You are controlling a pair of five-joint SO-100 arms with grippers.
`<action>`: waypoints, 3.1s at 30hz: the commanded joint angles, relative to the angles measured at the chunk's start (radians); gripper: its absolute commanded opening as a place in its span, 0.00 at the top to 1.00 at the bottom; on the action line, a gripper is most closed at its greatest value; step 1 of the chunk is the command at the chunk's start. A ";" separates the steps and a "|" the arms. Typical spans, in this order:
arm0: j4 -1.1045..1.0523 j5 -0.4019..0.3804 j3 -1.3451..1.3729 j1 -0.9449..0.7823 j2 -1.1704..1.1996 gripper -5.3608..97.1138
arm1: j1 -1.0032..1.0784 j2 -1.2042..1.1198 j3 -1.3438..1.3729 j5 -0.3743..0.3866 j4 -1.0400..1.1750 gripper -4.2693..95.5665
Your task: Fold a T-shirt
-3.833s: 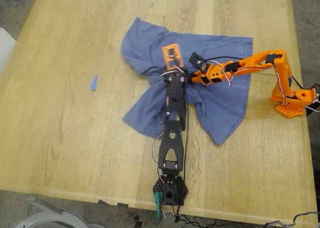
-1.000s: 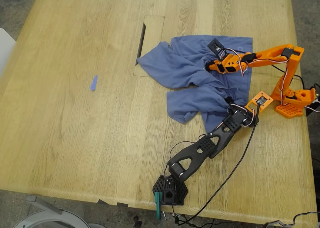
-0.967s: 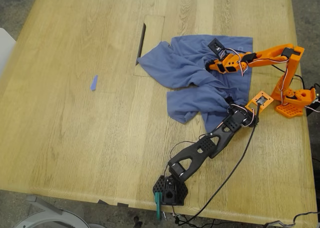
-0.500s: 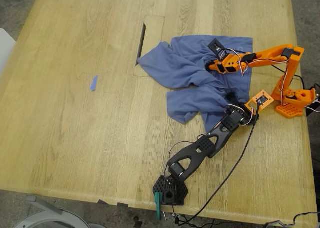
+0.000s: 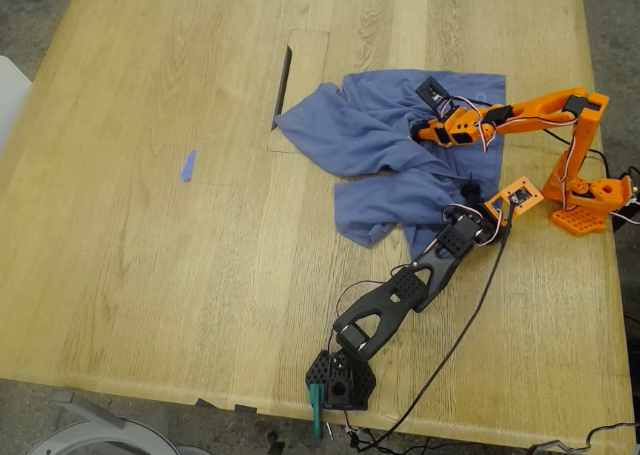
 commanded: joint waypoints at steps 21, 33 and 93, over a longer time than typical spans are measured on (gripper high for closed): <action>0.360 -0.002 -0.025 -0.077 0.048 0.54 | -0.025 0.063 -0.092 0.000 0.040 0.96; 0.324 -0.038 -0.021 -0.095 0.064 0.95 | -0.029 0.064 -0.130 -0.003 0.064 0.96; 0.640 -0.094 -0.026 -0.321 0.891 0.95 | -0.242 0.373 -0.370 -0.023 0.324 0.96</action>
